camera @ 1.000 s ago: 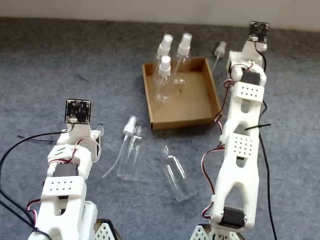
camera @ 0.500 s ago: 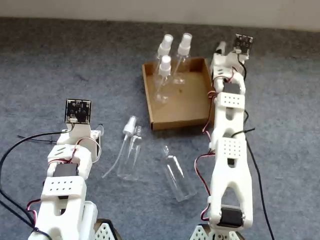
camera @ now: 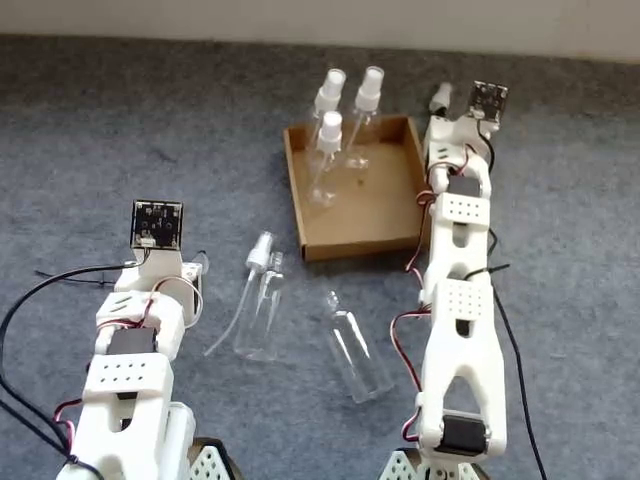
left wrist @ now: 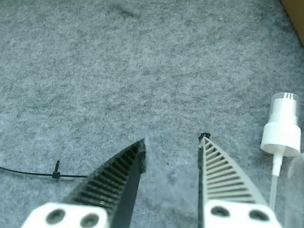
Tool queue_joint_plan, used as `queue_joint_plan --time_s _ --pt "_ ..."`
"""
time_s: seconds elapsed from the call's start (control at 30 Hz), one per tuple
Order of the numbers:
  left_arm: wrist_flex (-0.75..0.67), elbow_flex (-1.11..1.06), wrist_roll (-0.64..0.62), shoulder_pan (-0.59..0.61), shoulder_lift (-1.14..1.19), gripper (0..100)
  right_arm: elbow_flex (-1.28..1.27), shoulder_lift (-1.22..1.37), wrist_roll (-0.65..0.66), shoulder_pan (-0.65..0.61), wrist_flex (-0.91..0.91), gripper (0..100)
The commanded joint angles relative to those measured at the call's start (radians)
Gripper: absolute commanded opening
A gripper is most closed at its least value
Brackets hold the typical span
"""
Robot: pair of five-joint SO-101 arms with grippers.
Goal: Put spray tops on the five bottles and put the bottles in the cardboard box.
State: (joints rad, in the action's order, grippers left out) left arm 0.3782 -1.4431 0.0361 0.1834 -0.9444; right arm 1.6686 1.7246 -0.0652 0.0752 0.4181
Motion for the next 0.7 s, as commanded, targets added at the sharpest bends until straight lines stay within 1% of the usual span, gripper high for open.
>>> queue_joint_plan --time_s 0.0,0.23,0.37,0.47,0.67 --pt "-0.014 0.004 -0.008 -0.021 -0.01 17 0.124 -0.013 0.002 0.047 -0.018 10.6" --pt "-0.015 0.004 -0.008 -0.021 -0.01 17 0.124 -0.015 0.002 0.114 -0.013 10.4" --pt "-0.015 0.004 -0.008 -0.021 -0.01 17 0.124 -0.058 0.003 0.125 0.096 10.2" --pt "-0.015 0.004 -0.008 -0.021 -0.01 17 0.124 -0.136 -0.005 0.116 0.173 10.2" --pt "-0.015 0.004 -0.008 -0.021 -0.01 17 0.124 -0.242 -0.005 0.056 0.173 10.3"
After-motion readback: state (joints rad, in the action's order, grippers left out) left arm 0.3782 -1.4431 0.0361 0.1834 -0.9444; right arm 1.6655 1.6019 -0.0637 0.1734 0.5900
